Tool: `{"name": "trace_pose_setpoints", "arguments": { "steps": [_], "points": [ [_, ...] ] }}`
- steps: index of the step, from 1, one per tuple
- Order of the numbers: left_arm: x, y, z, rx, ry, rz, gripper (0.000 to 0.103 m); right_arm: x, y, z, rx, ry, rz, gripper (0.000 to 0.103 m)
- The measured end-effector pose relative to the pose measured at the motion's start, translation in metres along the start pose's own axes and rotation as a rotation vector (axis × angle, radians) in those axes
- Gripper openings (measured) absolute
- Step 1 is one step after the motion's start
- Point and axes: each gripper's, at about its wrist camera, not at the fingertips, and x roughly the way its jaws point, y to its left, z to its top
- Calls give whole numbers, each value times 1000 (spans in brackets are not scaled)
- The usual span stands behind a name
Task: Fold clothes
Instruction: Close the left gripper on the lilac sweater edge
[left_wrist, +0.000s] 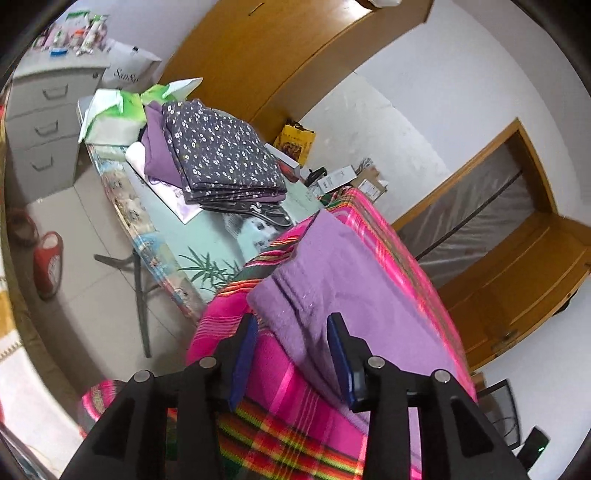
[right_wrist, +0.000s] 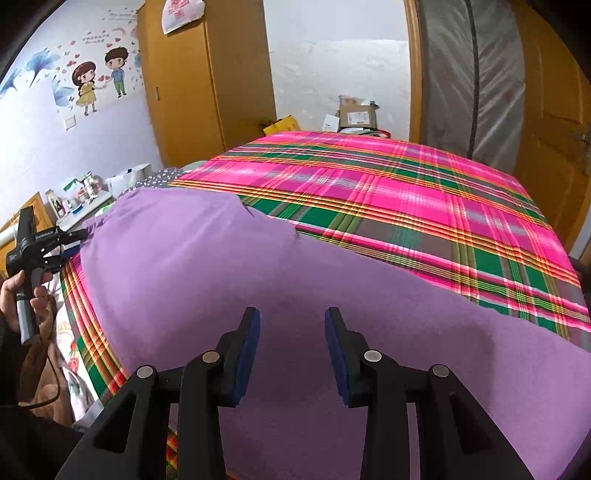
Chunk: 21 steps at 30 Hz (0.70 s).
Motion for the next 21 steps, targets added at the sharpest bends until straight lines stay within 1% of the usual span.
{"name": "trace_pose_setpoints", "arguments": {
  "steps": [7,17,21],
  "points": [
    [10,7,4,-56,11,-36,41,1,3,1,-13,0,6,38],
    [26,25,7,-171,21,-104,41,1,5,2,-20,3,9,38],
    [26,22,10,-169,2,-100,41,2,4,3,-20,5,8,38]
  ]
}}
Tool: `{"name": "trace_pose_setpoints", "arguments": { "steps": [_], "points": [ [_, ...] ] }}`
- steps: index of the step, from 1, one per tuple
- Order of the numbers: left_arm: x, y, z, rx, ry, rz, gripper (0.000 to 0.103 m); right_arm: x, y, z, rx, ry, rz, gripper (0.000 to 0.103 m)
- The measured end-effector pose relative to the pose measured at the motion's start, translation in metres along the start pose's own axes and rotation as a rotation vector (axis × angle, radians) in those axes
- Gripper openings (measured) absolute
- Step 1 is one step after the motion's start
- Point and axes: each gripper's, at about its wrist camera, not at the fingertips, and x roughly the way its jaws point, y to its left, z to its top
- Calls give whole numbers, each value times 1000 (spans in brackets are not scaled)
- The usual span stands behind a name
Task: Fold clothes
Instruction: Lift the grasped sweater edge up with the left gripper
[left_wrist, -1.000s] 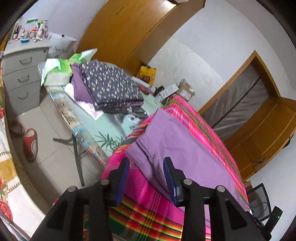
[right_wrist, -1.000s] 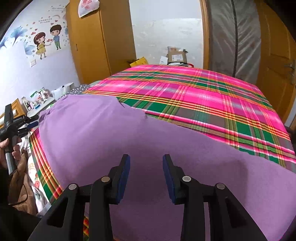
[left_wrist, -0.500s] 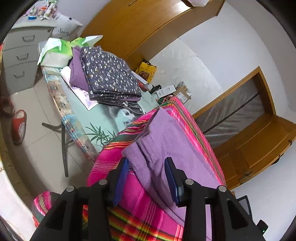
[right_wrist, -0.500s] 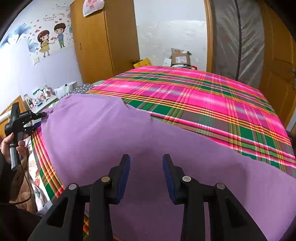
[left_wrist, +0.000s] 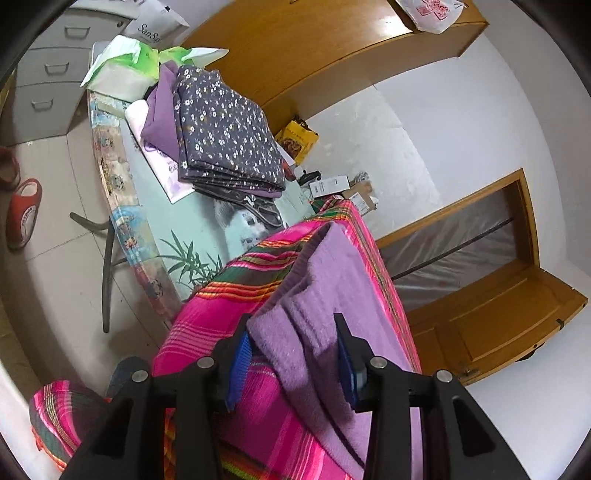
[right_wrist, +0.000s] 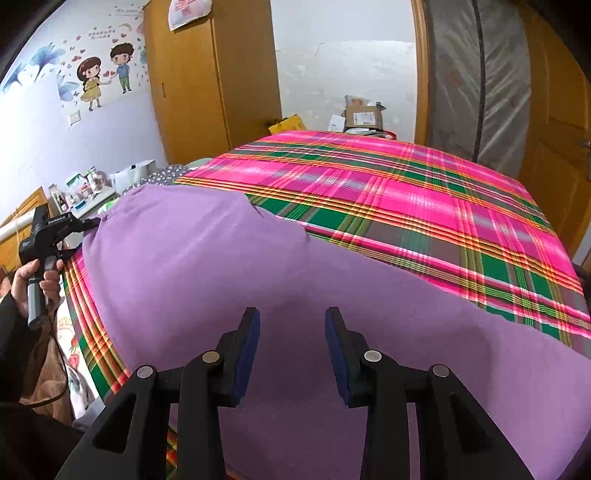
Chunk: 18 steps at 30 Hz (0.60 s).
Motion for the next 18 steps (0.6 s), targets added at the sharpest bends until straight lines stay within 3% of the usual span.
{"name": "trace_pose_setpoints", "arguments": {
  "steps": [8,18],
  "points": [
    [-3,-8,4,43,-23,29,31,0,2,-1,2,4,2,38],
    [-16,-33,8,112,-46,17,28,1,2,-2,8,2,7,38]
  ]
}}
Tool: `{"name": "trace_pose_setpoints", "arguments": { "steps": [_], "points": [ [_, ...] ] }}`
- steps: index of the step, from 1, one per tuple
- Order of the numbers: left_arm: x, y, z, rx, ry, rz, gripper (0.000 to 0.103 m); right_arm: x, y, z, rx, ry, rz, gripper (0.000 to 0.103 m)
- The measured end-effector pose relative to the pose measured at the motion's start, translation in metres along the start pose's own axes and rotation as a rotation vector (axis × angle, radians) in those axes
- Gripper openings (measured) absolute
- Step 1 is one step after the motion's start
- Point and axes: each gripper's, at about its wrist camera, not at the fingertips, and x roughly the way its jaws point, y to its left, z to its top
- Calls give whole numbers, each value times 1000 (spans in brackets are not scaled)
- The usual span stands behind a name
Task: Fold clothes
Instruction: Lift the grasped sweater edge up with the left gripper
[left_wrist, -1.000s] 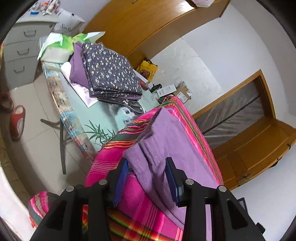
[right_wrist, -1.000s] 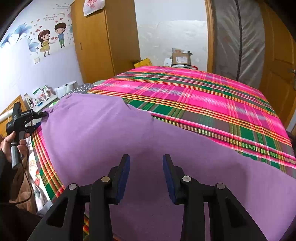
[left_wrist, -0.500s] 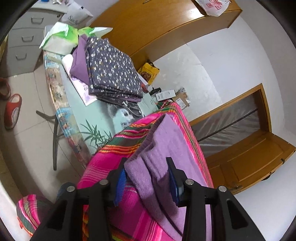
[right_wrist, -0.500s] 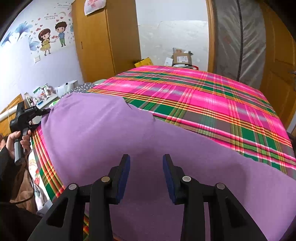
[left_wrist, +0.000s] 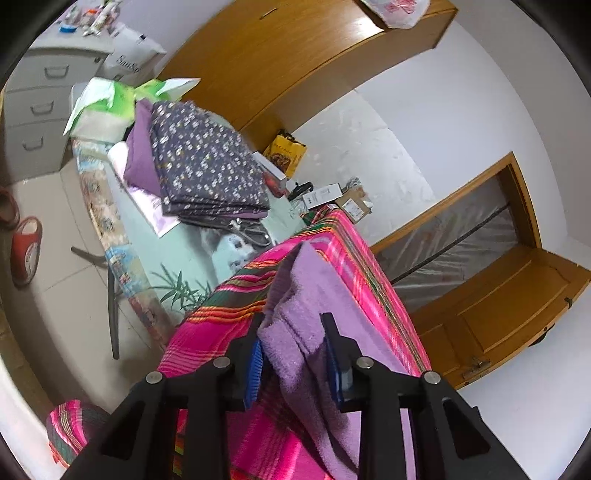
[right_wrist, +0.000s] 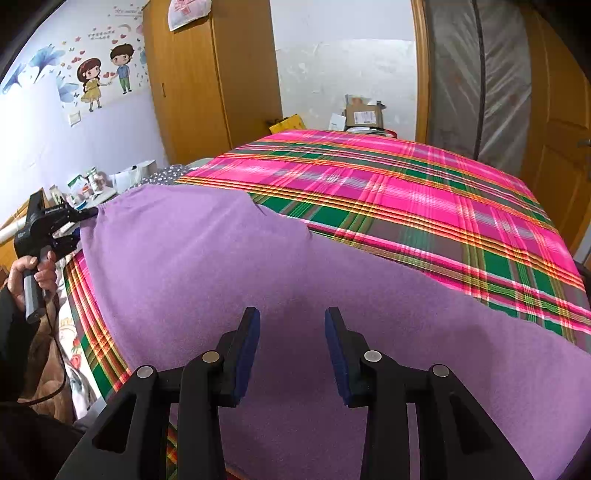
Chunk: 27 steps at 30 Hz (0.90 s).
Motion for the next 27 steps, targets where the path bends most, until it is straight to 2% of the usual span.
{"name": "trace_pose_setpoints", "arguments": {
  "steps": [14,27],
  "points": [
    [-13,-68,11,137,-16,-102,25,-1,-3,-2,16,-7,13,38],
    [-12,-155,-15,328,43,-273,24,-8,-9,-3,47,-22,22,38]
  ]
}}
